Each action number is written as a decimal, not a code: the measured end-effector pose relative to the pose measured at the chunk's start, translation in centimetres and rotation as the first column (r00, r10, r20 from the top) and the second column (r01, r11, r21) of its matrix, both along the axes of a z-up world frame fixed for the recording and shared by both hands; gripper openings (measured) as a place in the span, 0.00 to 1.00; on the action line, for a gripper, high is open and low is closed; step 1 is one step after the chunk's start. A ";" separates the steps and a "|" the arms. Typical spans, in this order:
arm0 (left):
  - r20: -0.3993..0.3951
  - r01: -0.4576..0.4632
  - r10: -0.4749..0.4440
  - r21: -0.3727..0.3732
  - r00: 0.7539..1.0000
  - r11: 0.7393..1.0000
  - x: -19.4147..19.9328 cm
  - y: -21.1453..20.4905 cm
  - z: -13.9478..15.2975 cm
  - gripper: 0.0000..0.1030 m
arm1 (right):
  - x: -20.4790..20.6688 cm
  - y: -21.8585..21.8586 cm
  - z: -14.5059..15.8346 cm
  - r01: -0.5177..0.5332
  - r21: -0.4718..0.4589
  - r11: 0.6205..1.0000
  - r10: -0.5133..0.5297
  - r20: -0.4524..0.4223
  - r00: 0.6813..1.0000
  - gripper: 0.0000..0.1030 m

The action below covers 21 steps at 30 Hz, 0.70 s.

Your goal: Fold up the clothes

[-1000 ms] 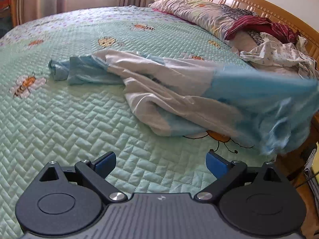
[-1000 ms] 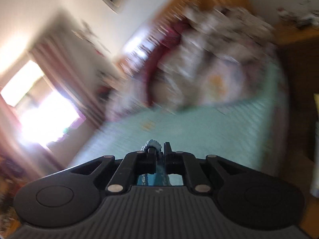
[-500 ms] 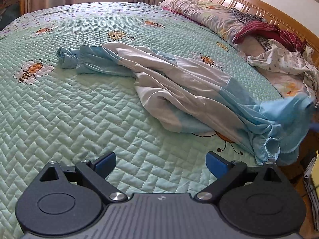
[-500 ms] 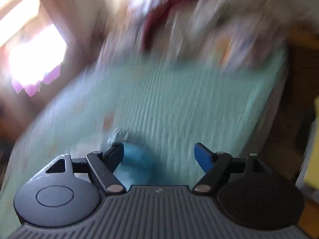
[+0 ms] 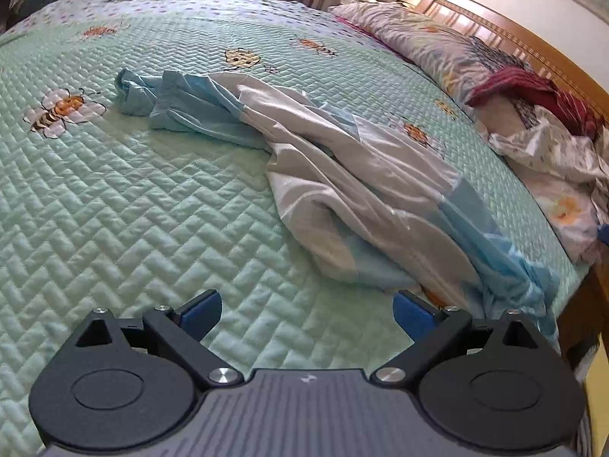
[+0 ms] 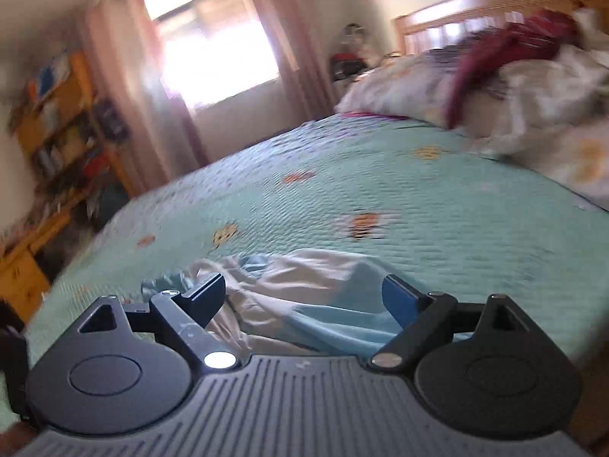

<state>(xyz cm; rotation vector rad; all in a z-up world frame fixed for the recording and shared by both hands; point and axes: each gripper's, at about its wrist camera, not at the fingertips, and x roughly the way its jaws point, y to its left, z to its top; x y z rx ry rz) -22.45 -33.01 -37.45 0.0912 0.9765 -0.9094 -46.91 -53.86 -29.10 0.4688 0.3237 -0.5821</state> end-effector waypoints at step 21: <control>0.053 0.060 -0.058 -0.035 0.997 0.998 2.6 -11.0 -2.1 0.07 | 12.8 -8.8 -6.3 -0.028 0.186 0.982 0.036 -0.039 0.999 0.05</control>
